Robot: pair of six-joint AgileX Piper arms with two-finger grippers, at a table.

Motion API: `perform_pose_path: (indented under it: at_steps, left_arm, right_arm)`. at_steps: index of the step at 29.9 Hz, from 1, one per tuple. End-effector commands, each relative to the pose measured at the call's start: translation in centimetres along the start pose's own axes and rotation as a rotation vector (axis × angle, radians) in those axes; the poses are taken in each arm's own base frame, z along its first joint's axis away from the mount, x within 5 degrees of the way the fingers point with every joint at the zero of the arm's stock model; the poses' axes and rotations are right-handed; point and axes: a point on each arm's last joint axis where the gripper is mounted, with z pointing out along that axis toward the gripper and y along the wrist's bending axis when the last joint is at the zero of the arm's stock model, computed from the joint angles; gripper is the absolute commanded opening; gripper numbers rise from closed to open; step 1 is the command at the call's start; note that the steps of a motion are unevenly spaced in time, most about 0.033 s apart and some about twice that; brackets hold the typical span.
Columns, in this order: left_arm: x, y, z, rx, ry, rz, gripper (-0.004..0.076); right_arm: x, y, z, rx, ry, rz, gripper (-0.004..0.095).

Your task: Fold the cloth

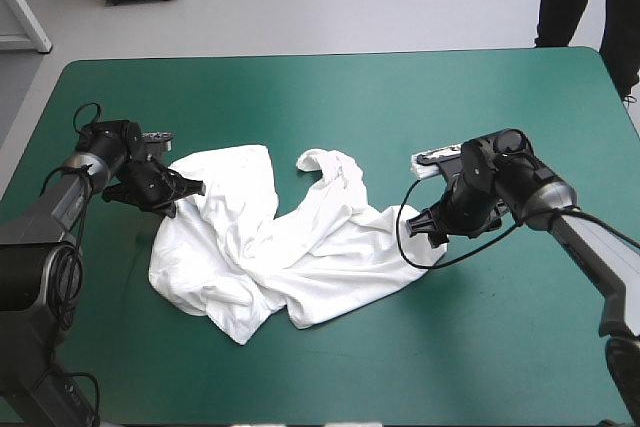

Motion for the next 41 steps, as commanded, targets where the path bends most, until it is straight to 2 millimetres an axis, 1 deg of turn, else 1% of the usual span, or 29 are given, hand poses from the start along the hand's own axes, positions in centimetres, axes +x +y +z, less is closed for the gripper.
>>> perform_pose_path:
  at_steps: [1, 3, 5, 10, 15, 19, 21, 22, 23, 24, 25, 28, 29, 31, 33, 35, 37, 38, 39, 41]
  left_arm:
    - [-0.6, 0.0, -1.0, -0.009, -0.069, 0.000, -0.0022]
    - [-0.6, 0.0, -1.0, -0.009, -0.069, 0.000, -0.0022]
    - [-0.6, 0.0, -1.0, -0.009, -0.069, 0.000, -0.0022]
    - [-0.6, 0.0, -1.0, -0.009, -0.068, 0.000, -0.0022]
    - [-0.6, 0.0, -1.0, -0.011, -0.070, 0.002, -0.0022]
    - [-0.7, 0.0, -1.0, -0.011, -0.077, 0.004, -0.0022]
    - [-0.7, 0.0, -1.0, -0.011, -0.077, 0.004, -0.0022]
    - [-0.7, 0.0, -1.0, -0.011, -0.077, 0.004, -0.0022]
    - [-0.7, 0.0, -1.0, -0.011, -0.078, 0.004, -0.0022]
    - [-0.7, 0.0, -1.1, -0.011, -0.080, 0.004, -0.0022]
    - [-0.7, 0.0, -1.1, -0.011, -0.080, 0.004, -0.0022]
    - [-0.8, 0.0, -1.5, -0.009, -0.094, 0.003, -0.0022]
    - [-0.8, 0.0, -1.8, -0.009, -0.097, 0.006, -0.0022]
    - [-1.0, -0.1, -3.3, -0.009, -0.117, 0.017, -0.0022]
    - [-1.2, -0.3, -5.2, -0.006, -0.146, 0.047, -0.0022]
    - [-1.4, -0.5, -7.7, -0.005, -0.198, 0.058, -0.0022]
    - [-1.3, -0.6, -10.1, -0.004, -0.246, 0.066, -0.0022]
    - [-1.2, -0.8, -11.1, 0.007, -0.271, 0.064, -0.0022]
    - [-1.1, -1.0, -12.5, 0.016, -0.307, 0.068, -0.0022]
    - [-0.7, -1.2, -15.0, 0.026, -0.372, 0.080, -0.0022]
  right_arm:
    - [-1.1, 0.0, 0.3, -0.016, -0.054, 0.000, 0.0601]
    - [-1.5, 0.0, 1.6, -0.014, -0.025, 0.000, 0.0601]
    - [-1.8, 0.0, 2.4, -0.013, -0.014, 0.001, 0.0601]
    - [-2.6, 0.1, 3.7, -0.023, -0.045, 0.008, 0.0599]
    - [-2.9, -0.2, 5.6, -0.038, 0.002, 0.034, 0.0571]
    - [-3.1, 0.1, 6.4, -0.068, 0.009, 0.069, 0.0530]
    - [-3.0, 0.1, 6.5, -0.067, 0.020, 0.095, 0.0415]
    - [-3.0, 0.1, 6.5, -0.065, 0.025, 0.097, 0.0327]
    - [-2.9, 0.0, 6.5, -0.062, 0.032, 0.095, 0.0158]
    - [-2.9, 0.0, 6.5, -0.062, 0.032, 0.095, 0.0034]
    - [-2.9, 0.0, 6.5, -0.058, 0.034, 0.099, -0.0008]
    - [-3.0, 0.0, 6.2, -0.051, 0.045, 0.092, -0.0013]
    - [-3.2, 0.0, 5.6, -0.052, 0.042, 0.091, -0.0016]
    - [-3.5, -0.1, 4.6, -0.043, 0.029, 0.082, -0.0016]
    - [-4.2, -0.3, 2.4, -0.018, -0.033, 0.062, -0.0016]
    - [-4.8, -0.5, -0.3, 0.015, -0.100, 0.041, -0.0017]
    - [-4.9, -0.8, -3.3, 0.053, -0.145, 0.026, -0.0016]
    - [-4.9, -0.9, -4.8, 0.069, -0.166, 0.023, -0.0017]
    - [-4.9, -1.1, -5.9, 0.087, -0.180, 0.019, -0.0017]
    - [-4.6, -1.2, -9.3, 0.107, -0.256, 0.020, -0.0017]
